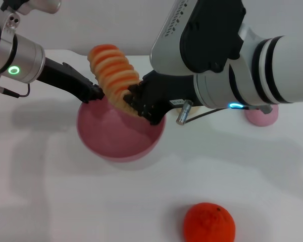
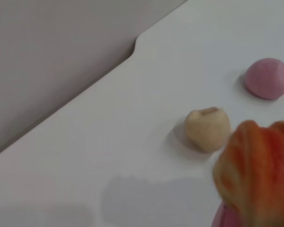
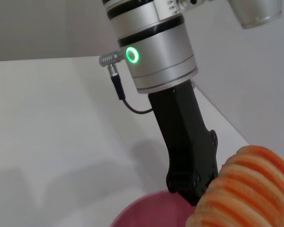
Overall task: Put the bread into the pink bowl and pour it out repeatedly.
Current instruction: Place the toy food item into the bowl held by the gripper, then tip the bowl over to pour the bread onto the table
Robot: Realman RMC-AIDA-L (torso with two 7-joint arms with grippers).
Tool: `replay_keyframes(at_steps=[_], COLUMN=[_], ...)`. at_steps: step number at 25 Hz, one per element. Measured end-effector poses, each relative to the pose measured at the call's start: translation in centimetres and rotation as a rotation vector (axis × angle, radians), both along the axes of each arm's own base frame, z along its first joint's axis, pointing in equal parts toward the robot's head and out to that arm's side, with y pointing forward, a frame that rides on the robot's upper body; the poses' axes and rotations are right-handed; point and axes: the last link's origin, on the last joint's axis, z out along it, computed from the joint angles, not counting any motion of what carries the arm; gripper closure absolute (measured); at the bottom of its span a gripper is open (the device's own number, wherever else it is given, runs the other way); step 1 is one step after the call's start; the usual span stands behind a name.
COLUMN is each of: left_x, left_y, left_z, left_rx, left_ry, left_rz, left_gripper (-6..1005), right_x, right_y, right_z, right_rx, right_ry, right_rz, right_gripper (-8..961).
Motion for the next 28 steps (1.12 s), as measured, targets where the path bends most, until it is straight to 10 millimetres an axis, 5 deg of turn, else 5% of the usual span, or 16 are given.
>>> replay_keyframes(at_steps=[7,18,28], left_x=[0.0,-0.1,-0.4], left_y=[0.1,0.1,0.2], left_z=[0.1,0.2,-0.2], left_rx=[0.002,0.01,0.035], left_ry=[0.004,0.004,-0.006], left_rz=[-0.001,0.001,0.006], left_gripper=[955,955,956], right_x=[0.0,-1.6,1.3], right_y=[0.1,0.0,4.3], right_z=[-0.1,1.8,2.7], right_rx=[0.005,0.098,0.407], right_ry=[0.009,0.089,0.335], right_rz=[-0.002,0.103,0.083], right_gripper=[838,407,357])
